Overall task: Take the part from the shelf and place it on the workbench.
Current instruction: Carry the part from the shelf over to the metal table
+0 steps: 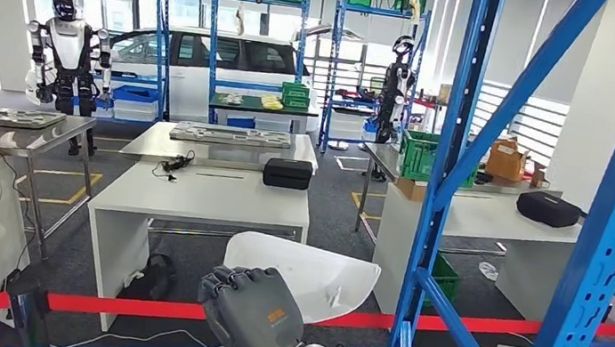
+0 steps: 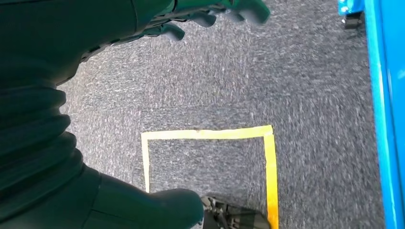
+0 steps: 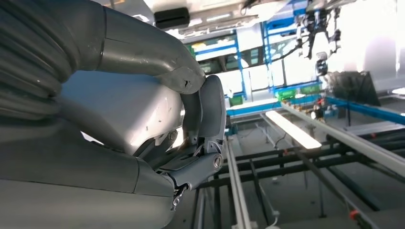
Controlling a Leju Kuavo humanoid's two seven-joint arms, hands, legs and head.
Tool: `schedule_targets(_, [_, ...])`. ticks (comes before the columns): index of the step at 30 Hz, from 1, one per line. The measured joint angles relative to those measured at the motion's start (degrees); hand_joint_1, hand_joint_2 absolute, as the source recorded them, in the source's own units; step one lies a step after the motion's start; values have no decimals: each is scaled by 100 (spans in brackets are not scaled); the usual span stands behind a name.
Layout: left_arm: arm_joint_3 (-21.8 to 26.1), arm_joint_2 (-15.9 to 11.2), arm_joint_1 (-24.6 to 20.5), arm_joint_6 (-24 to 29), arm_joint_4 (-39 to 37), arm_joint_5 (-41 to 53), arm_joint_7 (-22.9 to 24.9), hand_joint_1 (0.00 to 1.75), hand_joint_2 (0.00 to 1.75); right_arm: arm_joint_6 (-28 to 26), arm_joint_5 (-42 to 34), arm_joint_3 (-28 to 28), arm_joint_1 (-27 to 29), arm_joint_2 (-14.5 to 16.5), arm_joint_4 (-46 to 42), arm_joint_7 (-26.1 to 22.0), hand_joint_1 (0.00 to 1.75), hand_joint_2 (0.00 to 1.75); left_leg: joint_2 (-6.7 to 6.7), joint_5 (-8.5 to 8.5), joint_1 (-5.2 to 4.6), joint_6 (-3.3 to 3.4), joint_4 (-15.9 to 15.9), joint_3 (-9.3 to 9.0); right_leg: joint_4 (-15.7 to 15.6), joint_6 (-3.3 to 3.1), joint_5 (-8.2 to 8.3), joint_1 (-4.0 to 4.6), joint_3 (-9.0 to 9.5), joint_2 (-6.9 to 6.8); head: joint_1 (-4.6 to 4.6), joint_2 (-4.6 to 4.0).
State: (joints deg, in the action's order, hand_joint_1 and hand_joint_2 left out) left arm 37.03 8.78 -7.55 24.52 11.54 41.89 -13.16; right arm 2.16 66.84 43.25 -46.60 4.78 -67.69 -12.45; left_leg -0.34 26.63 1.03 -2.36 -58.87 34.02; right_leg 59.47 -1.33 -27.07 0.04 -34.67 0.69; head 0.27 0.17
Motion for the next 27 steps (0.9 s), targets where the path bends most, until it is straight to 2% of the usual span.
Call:
schedule_targets(2, [0,3,0,3,1,10,6,0,175,0,8,-4,-4,-1,-1,-1,175,175,4,-33,25,63,26,4,13,55,-19,1,-10,-2,6,0])
schedule_targets(3, [0,2,-4,4,2,15,7,0,175,0,10,-8,-10,-2,-2,-1,175,175,9,-53,39,102,46,4,118,84,-101,-1,-54,-7,11,0])
schedule_targets(4, [0,2,-10,5,4,20,6,0,175,0,11,-11,-15,-4,-2,-1,175,175,16,-72,53,135,64,8,351,113,-250,-6,-156,-13,18,0])
schedule_targets(6, [0,1,-19,7,5,32,6,0,175,3,13,-15,-12,-15,2,-1,175,175,26,-95,48,172,63,41,1102,161,-636,-23,-494,-23,32,0])
schedule_targets(7, [0,2,-18,7,4,37,6,0,175,7,13,-15,-2,-24,5,-2,175,175,30,-102,46,178,57,62,1446,175,-769,-31,-651,-26,36,0])
schedule_targets(8, [0,3,-17,7,3,43,7,0,175,11,12,-15,10,-31,9,-8,175,175,33,-110,46,177,48,81,1610,180,-797,-36,-718,-28,37,0])
schedule_targets(9, [0,5,-16,7,2,50,7,0,175,14,7,-15,19,-37,11,-25,175,175,35,-117,46,173,36,97,1552,178,-723,-42,-671,-30,39,0])
schedule_targets(10, [0,7,-17,6,2,59,8,0,175,14,-6,-15,23,-40,13,-54,175,175,34,-122,48,165,23,107,1259,171,-562,-47,-499,-34,39,0])
schedule_targets(11, [0,11,-20,5,2,67,10,0,175,13,-21,-15,21,-42,13,-89,175,175,34,-127,49,154,7,114,834,157,-386,-51,-256,-39,40,0])
schedule_targets(13, [0,19,-30,4,3,81,20,0,175,8,-50,-14,9,-38,13,-141,175,175,28,-140,31,104,-16,131,169,115,-185,-32,103,-41,38,0])
schedule_targets(14, [0,22,-34,3,3,85,25,0,175,7,-56,-13,3,-32,13,-150,175,175,26,-154,23,69,-14,139,33,88,-163,-18,162,-38,36,0])
schedule_targets(17, [0,30,-37,-2,2,98,26,0,175,9,-61,-3,-21,5,14,-169,175,175,21,-204,32,-49,26,157,-26,-24,-91,-9,129,-34,28,0])
schedule_targets(18, [0,32,-38,-2,2,101,26,0,175,11,-65,2,-36,27,15,-175,175,175,21,-148,36,-78,-31,194,-51,-69,-53,-21,120,-39,25,0])
schedule_targets(19, [0,33,-38,-2,2,102,25,0,175,13,-71,4,-53,47,18,-182,175,175,21,-23,36,-101,-196,270,-76,-106,-17,-37,108,-47,19,0])
schedule_targets(22, [0,36,-35,-2,2,103,26,0,175,16,-93,12,-77,80,62,-208,175,175,23,574,36,-145,-1272,688,-85,-159,46,-35,41,-66,3,0])
schedule_targets(23, [0,35,-32,-2,1,103,26,0,175,16,-100,14,-75,82,85,-210,175,175,23,669,37,-150,-1526,768,-79,-161,62,-29,16,-69,2,0])
schedule_targets(24, [0,34,-30,-2,1,103,27,0,175,16,-107,16,-72,82,106,-209,175,175,23,654,36,-148,-1558,742,-70,-156,76,-26,-8,-71,1,0])
schedule_targets(25, [0,33,-29,-2,1,103,27,0,175,14,-114,16,-71,82,120,-210,175,175,24,538,36,-139,-1344,592,-57,-148,89,-26,-28,-71,-1,0])
schedule_targets(27, [0,28,-35,-2,3,103,26,0,175,10,-127,16,-74,83,131,-215,175,175,25,257,30,-104,-534,105,-25,-119,104,-20,-60,-70,-3,0])
